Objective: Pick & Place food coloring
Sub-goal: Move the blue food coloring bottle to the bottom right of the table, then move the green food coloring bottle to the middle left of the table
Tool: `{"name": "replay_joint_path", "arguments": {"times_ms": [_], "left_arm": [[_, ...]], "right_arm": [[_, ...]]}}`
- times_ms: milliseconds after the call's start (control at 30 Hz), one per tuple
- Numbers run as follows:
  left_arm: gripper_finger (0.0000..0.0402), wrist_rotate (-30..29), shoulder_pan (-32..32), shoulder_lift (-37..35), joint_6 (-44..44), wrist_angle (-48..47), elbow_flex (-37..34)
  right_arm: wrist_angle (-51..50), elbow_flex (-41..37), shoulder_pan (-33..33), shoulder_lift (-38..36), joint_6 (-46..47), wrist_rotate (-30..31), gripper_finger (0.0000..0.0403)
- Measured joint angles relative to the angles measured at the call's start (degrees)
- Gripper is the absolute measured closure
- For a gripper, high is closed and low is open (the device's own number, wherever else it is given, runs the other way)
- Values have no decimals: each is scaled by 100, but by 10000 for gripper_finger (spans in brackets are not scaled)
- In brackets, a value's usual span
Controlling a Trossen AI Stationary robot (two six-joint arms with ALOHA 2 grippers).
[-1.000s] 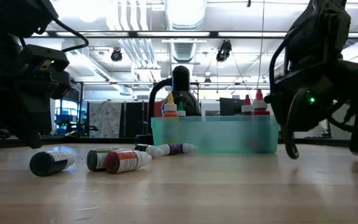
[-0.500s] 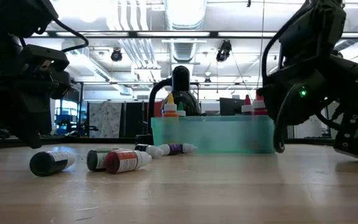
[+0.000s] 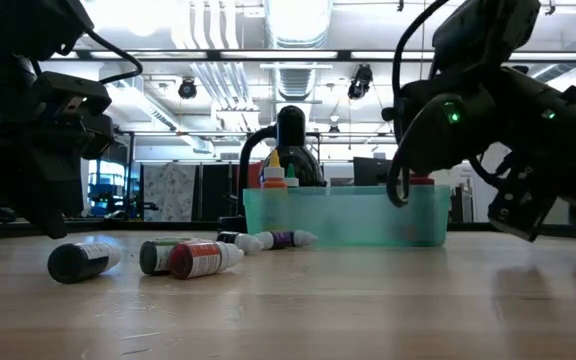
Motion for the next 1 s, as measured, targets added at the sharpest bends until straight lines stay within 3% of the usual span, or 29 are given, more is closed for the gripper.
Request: {"name": "replay_joint_path", "arguments": {"times_ms": [267, 733, 1000], "left_arm": [[268, 0, -1, 0, 0, -2, 0], [268, 0, -2, 0, 0, -2, 0], [268, 0, -2, 0, 0, -2, 0]], "right_arm": [[-50, -154, -4, -3, 329, 88, 287], [-73, 5, 9, -9, 260, 363, 205], [-184, 357, 18, -20, -138, 1097, 175]]}}
